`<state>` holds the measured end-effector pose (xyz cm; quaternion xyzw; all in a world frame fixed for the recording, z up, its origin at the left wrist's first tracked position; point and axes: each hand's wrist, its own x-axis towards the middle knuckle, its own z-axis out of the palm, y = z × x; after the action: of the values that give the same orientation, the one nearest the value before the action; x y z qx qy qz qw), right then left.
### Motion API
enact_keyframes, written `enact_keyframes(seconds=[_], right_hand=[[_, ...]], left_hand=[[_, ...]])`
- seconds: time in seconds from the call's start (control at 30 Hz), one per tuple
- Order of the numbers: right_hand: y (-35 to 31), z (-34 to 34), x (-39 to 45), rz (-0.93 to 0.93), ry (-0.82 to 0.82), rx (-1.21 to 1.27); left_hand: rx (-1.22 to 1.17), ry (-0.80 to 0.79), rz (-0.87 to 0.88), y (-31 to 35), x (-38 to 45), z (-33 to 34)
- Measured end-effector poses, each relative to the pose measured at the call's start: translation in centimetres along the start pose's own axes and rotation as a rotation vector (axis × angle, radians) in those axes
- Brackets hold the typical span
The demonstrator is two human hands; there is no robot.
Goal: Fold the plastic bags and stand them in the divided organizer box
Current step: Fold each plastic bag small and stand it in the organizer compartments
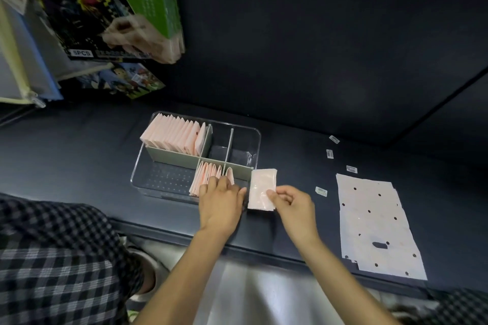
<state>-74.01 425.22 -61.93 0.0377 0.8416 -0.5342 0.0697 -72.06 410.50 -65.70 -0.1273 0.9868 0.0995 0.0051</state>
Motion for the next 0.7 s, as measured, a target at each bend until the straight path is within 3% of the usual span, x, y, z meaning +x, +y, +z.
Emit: enact_keyframes(seconds=[0.17, 0.33, 0.53, 0.7], right_hand=[[-2.3, 3.2, 0.8, -0.154, 0.016, -0.418], [-3.1, 6.0, 1.8, -0.128, -0.039, -0.710], [-3.1, 7.9, 2.6, -0.029, -0.188, -0.689], [-3.1, 8.4, 3.8, 0.172, -0.335, -0.457]], left_hand=[[-0.109, 0.149, -0.062, -1.4, -1.0, -0.4], [-0.217, 0.191, -0.046, -2.2, -1.1, -0.2], [-0.361, 0.285, 0.001, -2.1, -1.6, 0.2], [-0.466, 0.279, -0.061, -2.6, -1.9, 0.8]])
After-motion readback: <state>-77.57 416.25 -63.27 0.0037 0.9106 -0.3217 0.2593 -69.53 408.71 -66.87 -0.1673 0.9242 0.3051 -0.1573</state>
